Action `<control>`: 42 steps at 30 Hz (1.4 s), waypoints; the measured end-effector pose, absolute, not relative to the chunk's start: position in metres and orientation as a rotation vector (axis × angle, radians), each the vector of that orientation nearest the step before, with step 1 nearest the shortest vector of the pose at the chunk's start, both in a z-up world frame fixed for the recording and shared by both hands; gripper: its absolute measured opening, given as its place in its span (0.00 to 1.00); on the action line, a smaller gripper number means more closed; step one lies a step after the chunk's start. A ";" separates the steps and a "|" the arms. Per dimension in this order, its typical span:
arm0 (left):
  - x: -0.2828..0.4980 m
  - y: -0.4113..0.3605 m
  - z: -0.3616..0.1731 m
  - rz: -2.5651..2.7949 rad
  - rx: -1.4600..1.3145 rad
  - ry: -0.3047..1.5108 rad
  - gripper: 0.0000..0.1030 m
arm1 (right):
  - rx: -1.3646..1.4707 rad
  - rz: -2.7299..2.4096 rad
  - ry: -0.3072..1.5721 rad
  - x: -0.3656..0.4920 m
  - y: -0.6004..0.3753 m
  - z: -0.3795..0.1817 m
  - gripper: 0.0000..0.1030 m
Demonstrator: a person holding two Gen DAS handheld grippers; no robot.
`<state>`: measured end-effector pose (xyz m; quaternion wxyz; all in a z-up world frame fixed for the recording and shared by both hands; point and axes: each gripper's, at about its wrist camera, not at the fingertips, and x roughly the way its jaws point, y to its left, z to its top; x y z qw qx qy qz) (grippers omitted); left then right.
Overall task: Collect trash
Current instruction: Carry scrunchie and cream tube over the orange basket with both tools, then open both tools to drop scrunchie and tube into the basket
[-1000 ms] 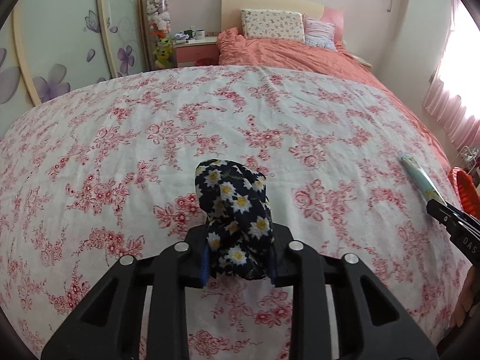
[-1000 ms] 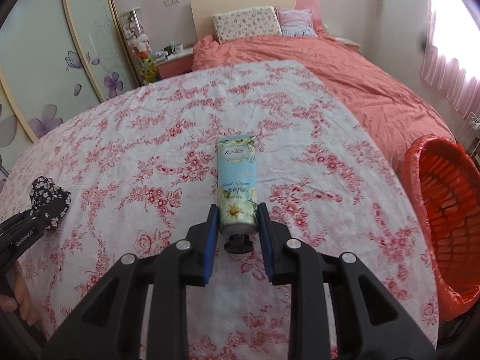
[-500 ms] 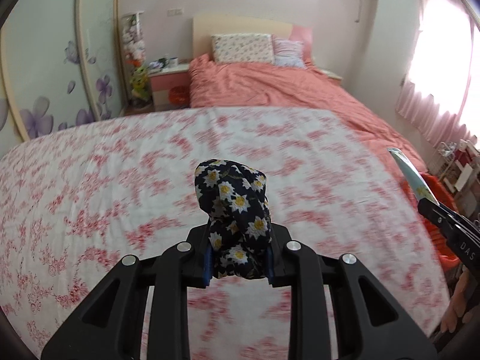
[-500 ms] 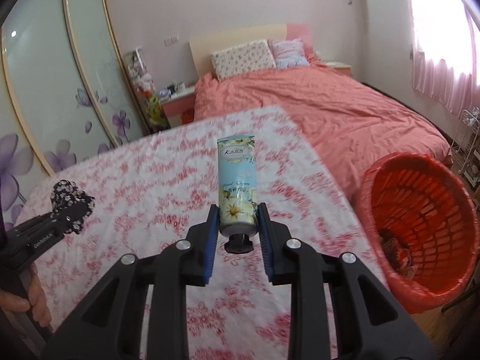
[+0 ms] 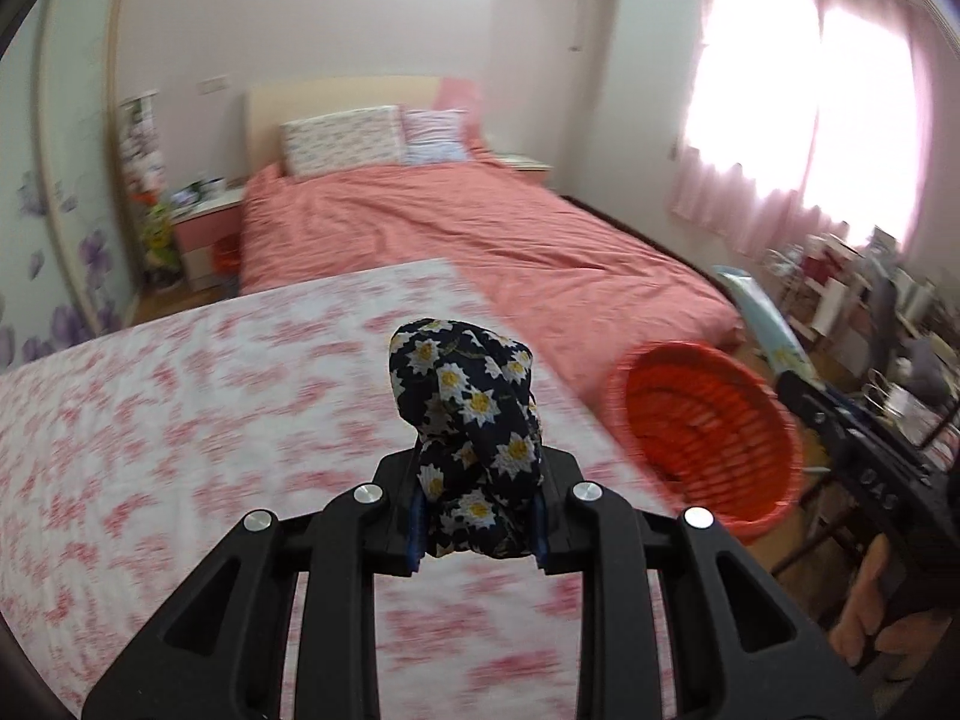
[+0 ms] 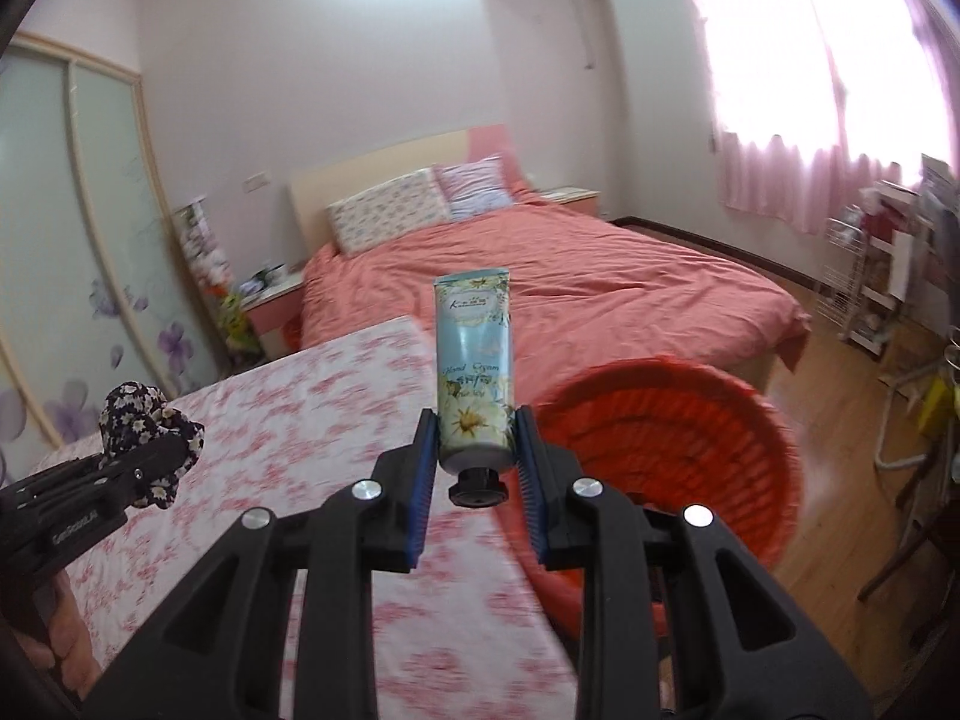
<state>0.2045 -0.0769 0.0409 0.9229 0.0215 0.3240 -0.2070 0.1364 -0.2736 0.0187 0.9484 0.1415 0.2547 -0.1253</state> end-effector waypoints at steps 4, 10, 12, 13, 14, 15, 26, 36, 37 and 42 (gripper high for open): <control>0.200 -0.124 0.040 -0.523 0.069 0.667 0.25 | 0.327 -0.307 0.513 0.123 -0.309 0.014 0.25; 0.206 -0.185 0.026 -0.635 0.117 0.684 0.25 | 0.369 -0.351 0.524 0.121 -0.349 0.000 0.25; 0.211 -0.204 0.018 -0.659 0.136 0.698 0.25 | 0.384 -0.362 0.529 0.120 -0.361 -0.006 0.25; 0.215 -0.212 0.014 -0.668 0.144 0.706 0.25 | 0.395 -0.365 0.532 0.121 -0.368 -0.009 0.25; 0.215 -0.219 0.012 -0.673 0.152 0.713 0.25 | 0.409 -0.368 0.535 0.122 -0.375 -0.012 0.25; 0.217 -0.225 0.010 -0.677 0.159 0.720 0.25 | 0.420 -0.371 0.538 0.124 -0.380 -0.015 0.25; 0.226 -0.253 -0.011 -0.666 0.192 0.783 0.43 | 0.513 -0.375 0.574 0.136 -0.420 -0.042 0.27; 0.230 -0.235 -0.019 -0.586 0.163 0.832 0.60 | 0.472 -0.408 0.548 0.123 -0.419 -0.034 0.53; 0.228 -0.228 -0.018 -0.574 0.156 0.828 0.66 | 0.446 -0.416 0.537 0.118 -0.413 -0.030 0.58; 0.205 -0.183 -0.001 -0.520 0.119 0.775 0.75 | 0.347 -0.442 0.489 0.094 -0.388 -0.012 0.85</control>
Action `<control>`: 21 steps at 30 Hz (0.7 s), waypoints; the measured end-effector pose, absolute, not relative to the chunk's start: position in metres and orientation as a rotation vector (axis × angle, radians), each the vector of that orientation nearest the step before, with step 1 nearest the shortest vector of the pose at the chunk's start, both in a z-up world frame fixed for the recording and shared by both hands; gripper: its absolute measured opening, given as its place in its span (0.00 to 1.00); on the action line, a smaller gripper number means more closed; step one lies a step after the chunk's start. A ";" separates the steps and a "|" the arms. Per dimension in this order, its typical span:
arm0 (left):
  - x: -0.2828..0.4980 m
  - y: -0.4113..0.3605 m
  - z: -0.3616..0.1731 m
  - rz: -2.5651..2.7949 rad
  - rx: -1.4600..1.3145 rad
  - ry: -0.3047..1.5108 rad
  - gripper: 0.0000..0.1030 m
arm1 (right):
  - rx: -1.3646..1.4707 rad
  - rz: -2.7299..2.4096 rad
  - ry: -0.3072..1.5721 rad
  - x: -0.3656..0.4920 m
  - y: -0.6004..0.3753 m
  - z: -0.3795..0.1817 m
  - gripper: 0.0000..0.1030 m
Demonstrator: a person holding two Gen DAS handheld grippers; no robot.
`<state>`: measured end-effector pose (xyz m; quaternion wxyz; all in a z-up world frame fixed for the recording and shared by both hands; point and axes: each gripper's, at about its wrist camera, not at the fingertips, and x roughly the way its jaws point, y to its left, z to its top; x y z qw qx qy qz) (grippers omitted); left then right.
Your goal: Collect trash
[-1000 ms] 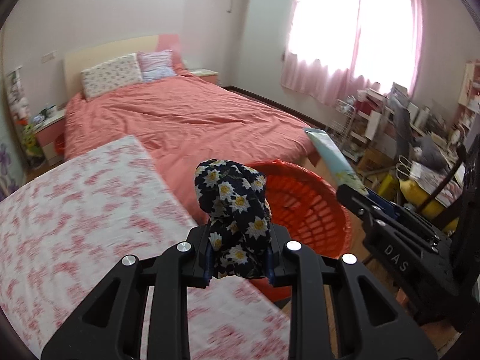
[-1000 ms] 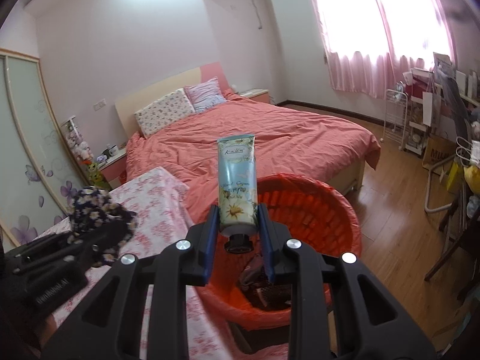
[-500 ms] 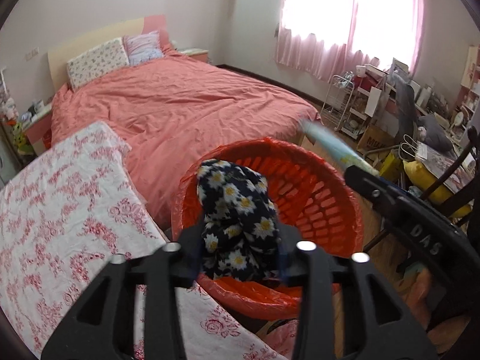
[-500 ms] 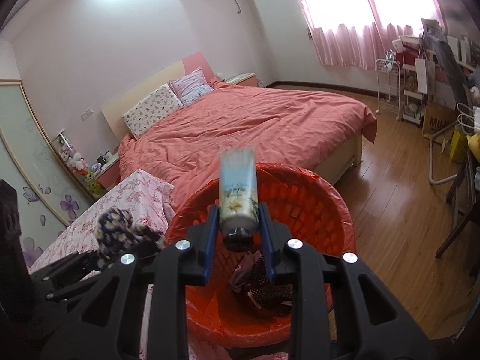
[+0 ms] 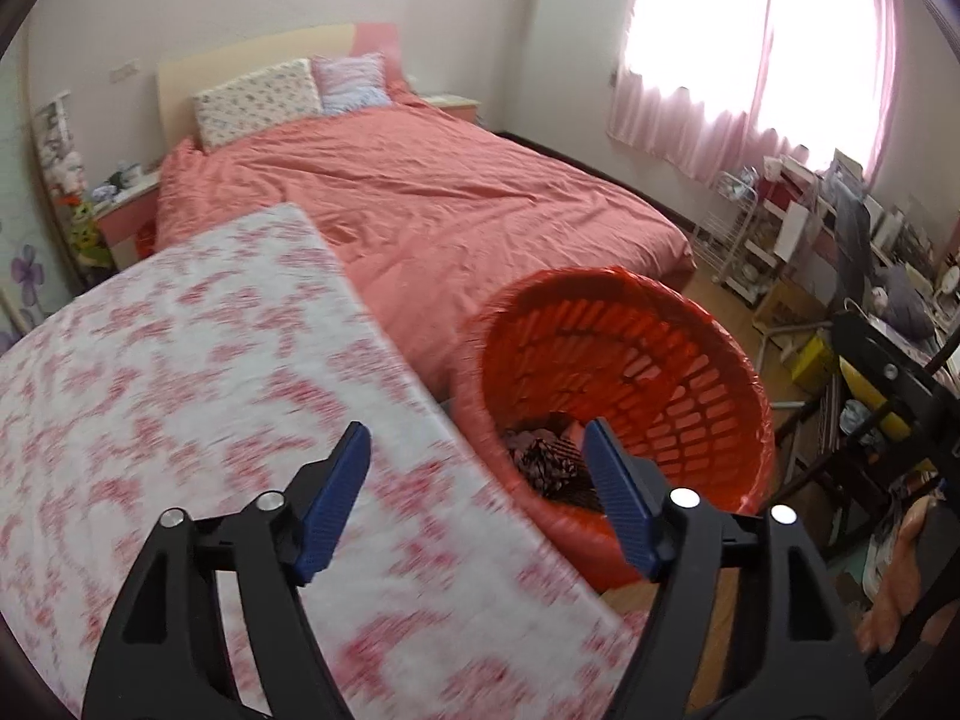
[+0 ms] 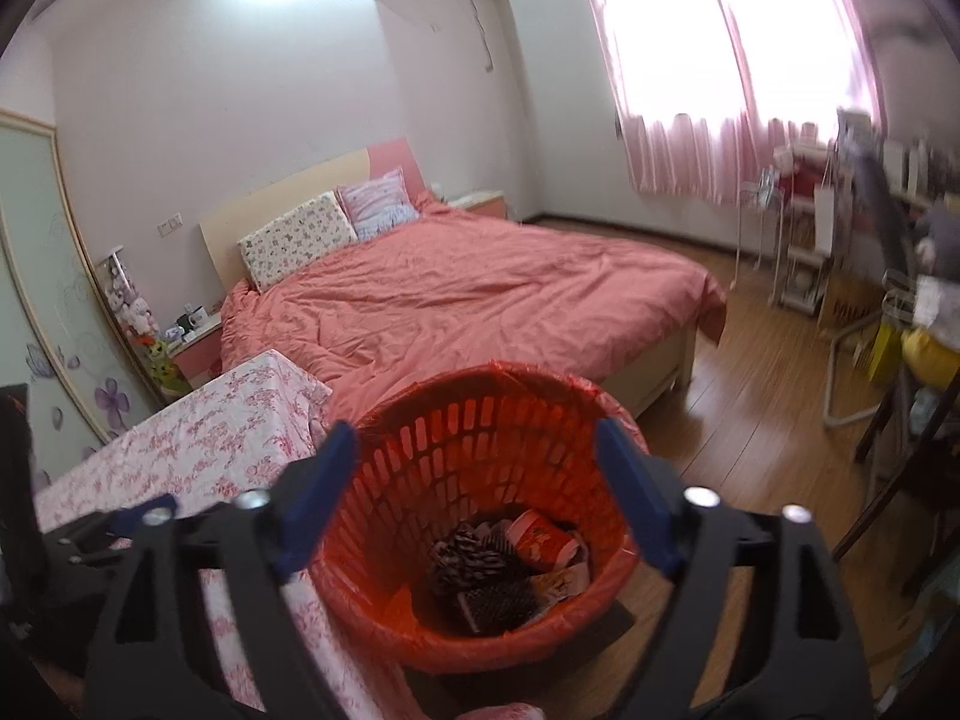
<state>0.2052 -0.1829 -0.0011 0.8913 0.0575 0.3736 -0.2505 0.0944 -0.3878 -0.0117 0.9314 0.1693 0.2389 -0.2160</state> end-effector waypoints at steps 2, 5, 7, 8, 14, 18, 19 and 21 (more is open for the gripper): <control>0.198 -0.161 0.005 -0.490 0.092 0.760 0.84 | 0.300 -0.453 0.478 0.083 -0.370 -0.004 0.90; 0.183 -0.130 0.011 -0.450 0.056 0.777 0.90 | 0.232 -0.474 0.482 0.068 -0.344 0.005 0.96; 0.173 -0.112 0.013 -0.398 0.036 0.788 0.93 | 0.195 -0.489 0.485 0.061 -0.328 0.010 0.96; 0.167 -0.101 0.013 -0.377 0.024 0.790 0.93 | 0.175 -0.500 0.490 0.056 -0.319 0.012 0.96; 0.125 -0.054 0.024 -0.197 0.030 0.733 0.98 | 0.138 -0.509 0.482 0.021 -0.276 0.020 0.96; 0.092 -0.029 0.030 -0.138 0.009 0.660 0.98 | 0.138 -0.489 0.469 -0.001 -0.257 0.021 0.96; 0.086 -0.025 0.030 -0.117 0.009 0.641 0.98 | 0.138 -0.494 0.465 -0.007 -0.252 0.021 0.96; 0.073 -0.019 0.031 -0.081 0.016 0.610 0.98 | 0.125 -0.515 0.456 -0.017 -0.243 0.021 0.96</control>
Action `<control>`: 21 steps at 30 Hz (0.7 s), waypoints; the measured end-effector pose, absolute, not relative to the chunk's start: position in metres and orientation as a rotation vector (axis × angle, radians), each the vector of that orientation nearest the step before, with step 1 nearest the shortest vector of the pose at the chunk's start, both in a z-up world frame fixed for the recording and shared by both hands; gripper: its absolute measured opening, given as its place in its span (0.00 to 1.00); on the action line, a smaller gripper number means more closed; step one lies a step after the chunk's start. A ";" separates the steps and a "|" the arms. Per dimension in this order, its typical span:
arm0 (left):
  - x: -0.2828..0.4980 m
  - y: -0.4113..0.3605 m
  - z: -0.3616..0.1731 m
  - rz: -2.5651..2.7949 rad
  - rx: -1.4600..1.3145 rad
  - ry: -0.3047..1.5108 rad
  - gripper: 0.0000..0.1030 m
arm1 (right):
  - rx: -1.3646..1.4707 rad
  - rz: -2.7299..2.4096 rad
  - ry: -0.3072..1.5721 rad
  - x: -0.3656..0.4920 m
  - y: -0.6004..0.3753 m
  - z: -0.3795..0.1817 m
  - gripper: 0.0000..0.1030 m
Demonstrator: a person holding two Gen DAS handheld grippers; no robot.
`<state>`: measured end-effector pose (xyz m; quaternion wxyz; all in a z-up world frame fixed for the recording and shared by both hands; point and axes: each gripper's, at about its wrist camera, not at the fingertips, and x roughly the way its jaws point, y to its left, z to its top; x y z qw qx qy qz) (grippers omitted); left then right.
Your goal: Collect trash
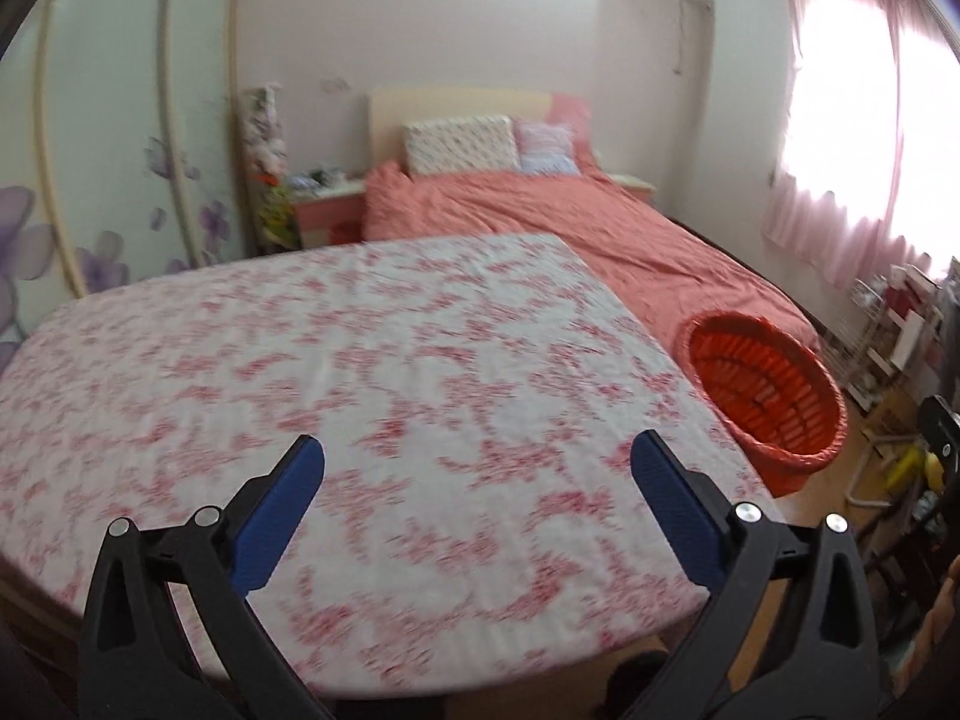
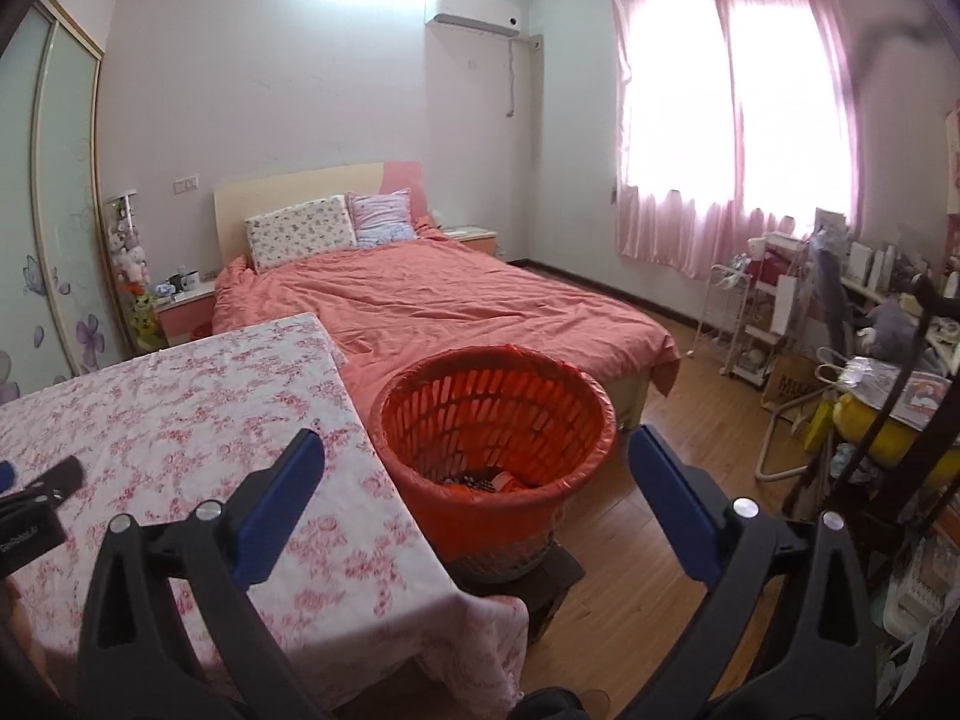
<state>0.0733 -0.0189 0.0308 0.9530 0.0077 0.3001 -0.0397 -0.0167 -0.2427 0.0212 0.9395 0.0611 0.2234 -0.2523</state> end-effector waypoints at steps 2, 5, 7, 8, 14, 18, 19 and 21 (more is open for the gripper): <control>0.060 -0.013 0.031 -0.026 0.033 0.571 0.98 | 0.107 -0.543 0.445 -0.026 -0.234 0.023 0.96; 0.047 -0.007 0.031 0.033 0.051 0.527 0.98 | 0.103 -0.575 0.436 -0.036 -0.221 0.025 0.96; 0.039 -0.005 0.032 0.047 0.052 0.501 0.98 | 0.103 -0.575 0.438 -0.041 -0.213 0.025 0.96; 0.035 -0.004 0.032 0.049 0.053 0.490 0.98 | 0.096 -0.568 0.442 -0.044 -0.207 0.025 0.96; 0.017 -0.002 0.032 0.039 0.055 0.470 0.98 | 0.101 -0.520 0.483 -0.050 -0.187 0.022 0.96; 0.010 0.004 0.031 0.032 0.028 0.486 0.98 | 0.143 -0.506 0.522 -0.053 -0.184 0.021 0.96; 0.007 0.006 0.031 0.033 0.020 0.492 0.98 | 0.147 -0.509 0.527 -0.054 -0.183 0.020 0.96; 0.006 0.009 0.030 0.035 0.009 0.506 0.98 | 0.160 -0.519 0.541 -0.057 -0.184 0.018 0.96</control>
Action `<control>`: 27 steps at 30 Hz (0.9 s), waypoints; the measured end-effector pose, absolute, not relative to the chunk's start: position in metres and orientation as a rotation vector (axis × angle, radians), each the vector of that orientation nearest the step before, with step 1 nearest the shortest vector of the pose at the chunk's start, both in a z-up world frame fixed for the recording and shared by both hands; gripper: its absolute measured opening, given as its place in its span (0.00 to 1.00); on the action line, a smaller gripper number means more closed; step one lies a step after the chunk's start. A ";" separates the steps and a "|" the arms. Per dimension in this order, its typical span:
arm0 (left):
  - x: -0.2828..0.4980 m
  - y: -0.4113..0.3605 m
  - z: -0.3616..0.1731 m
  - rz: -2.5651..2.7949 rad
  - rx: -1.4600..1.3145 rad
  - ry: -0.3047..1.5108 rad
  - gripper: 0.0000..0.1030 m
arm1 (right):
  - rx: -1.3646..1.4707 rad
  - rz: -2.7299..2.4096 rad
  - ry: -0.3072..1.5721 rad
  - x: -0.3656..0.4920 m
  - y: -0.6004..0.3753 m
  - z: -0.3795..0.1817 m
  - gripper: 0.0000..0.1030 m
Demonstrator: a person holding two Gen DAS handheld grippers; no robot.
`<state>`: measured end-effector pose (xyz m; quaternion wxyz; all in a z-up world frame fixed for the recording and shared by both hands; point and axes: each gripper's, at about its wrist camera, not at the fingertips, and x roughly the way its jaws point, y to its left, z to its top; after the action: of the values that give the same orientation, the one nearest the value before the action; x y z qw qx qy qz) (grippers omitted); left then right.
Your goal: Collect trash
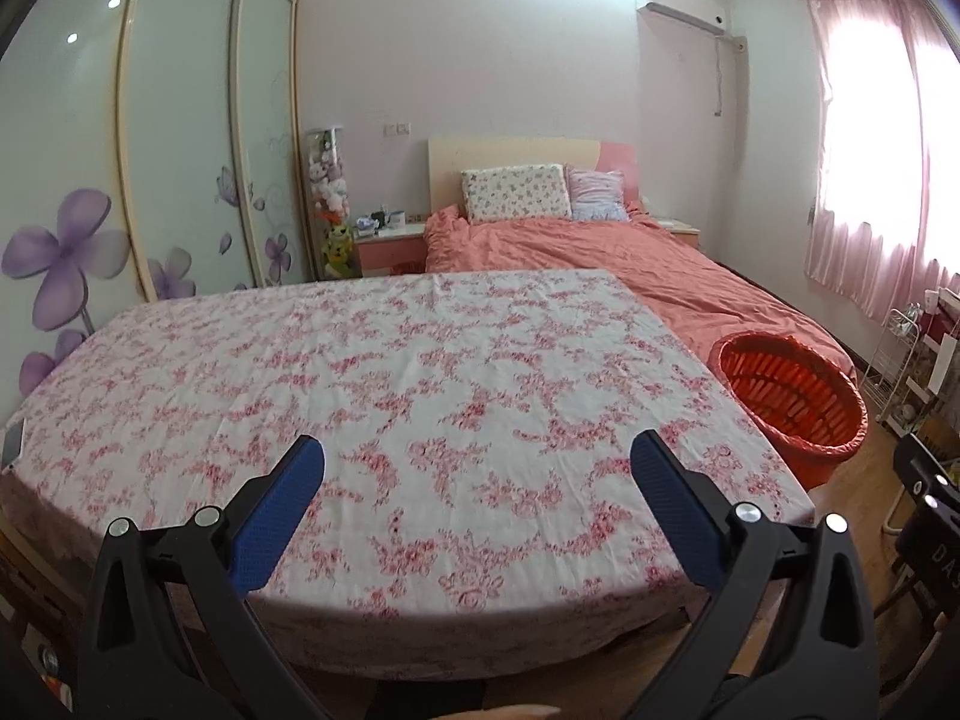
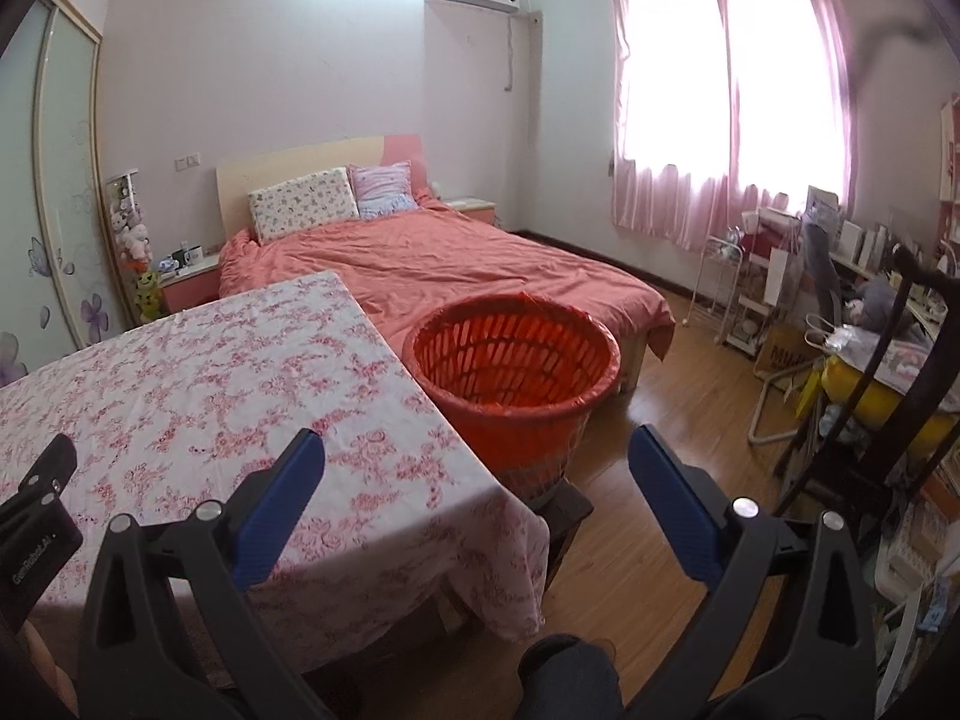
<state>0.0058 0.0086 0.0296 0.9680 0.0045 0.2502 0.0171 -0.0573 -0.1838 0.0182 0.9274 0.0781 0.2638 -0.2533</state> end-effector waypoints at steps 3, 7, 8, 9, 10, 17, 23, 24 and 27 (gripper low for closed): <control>0.000 0.009 0.029 0.025 0.001 0.510 0.98 | 0.170 -0.533 0.558 -0.059 -0.182 0.017 0.96; -0.007 0.010 0.029 0.012 -0.005 0.510 0.98 | 0.178 -0.540 0.573 -0.064 -0.183 0.017 0.96; -0.008 0.010 0.029 0.011 -0.005 0.508 0.98 | 0.180 -0.543 0.574 -0.065 -0.183 0.017 0.96; -0.010 0.010 0.029 0.011 -0.005 0.507 0.98 | 0.180 -0.545 0.573 -0.066 -0.183 0.017 0.96; -0.012 0.010 0.030 0.011 -0.004 0.504 0.98 | 0.179 -0.548 0.570 -0.068 -0.182 0.018 0.96; -0.016 0.011 0.032 0.013 -0.005 0.508 0.98 | 0.179 -0.536 0.560 -0.077 -0.180 0.022 0.96; -0.014 0.014 0.029 0.017 -0.023 0.541 0.98 | 0.175 -0.532 0.556 -0.079 -0.177 0.024 0.96; -0.014 0.014 0.029 0.016 -0.025 0.543 0.98 | 0.176 -0.532 0.556 -0.079 -0.177 0.024 0.96; -0.015 0.014 0.030 0.012 -0.026 0.546 0.98 | 0.176 -0.531 0.557 -0.079 -0.177 0.024 0.96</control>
<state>-0.0147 0.0137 0.0296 0.9629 -0.0130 0.2695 0.0061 -0.0790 -0.1772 0.0237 0.9231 0.0859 0.2713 -0.2588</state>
